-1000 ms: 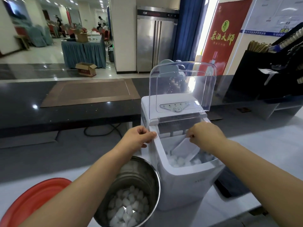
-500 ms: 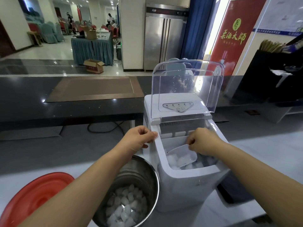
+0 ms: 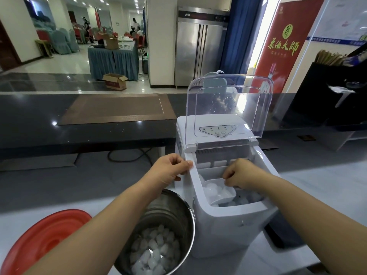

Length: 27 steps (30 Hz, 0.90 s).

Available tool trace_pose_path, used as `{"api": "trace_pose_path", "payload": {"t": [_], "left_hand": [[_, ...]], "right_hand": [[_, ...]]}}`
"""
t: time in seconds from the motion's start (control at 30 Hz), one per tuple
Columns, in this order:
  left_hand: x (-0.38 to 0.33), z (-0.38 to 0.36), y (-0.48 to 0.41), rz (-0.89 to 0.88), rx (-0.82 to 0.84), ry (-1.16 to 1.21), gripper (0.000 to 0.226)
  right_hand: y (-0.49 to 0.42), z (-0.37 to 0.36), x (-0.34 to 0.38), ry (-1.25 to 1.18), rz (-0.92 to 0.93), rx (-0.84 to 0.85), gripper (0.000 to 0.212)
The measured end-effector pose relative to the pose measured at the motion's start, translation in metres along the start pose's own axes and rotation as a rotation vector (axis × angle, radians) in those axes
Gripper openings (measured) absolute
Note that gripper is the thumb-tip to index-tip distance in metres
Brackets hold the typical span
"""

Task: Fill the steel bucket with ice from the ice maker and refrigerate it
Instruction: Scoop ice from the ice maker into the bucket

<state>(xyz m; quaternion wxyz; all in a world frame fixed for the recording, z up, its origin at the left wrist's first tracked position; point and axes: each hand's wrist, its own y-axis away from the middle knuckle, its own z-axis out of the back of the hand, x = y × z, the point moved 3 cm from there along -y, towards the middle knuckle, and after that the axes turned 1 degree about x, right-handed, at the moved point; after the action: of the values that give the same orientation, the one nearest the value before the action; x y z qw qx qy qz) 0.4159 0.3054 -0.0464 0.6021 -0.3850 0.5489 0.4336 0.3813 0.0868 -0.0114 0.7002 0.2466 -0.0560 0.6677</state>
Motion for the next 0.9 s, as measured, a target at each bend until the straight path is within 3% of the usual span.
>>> {"api": "trace_pose_path", "payload": {"t": [0.37, 0.9], "left_hand": [[0.0, 0.0, 0.001, -0.006, 0.011, 0.001, 0.021], [0.003, 0.001, 0.002, -0.009, 0.025, 0.04, 0.023]], "right_hand": [[0.009, 0.008, -0.005, -0.101, -0.11, 0.0, 0.024], [0.036, 0.023, -0.003, -0.263, -0.195, -0.154, 0.031]]}}
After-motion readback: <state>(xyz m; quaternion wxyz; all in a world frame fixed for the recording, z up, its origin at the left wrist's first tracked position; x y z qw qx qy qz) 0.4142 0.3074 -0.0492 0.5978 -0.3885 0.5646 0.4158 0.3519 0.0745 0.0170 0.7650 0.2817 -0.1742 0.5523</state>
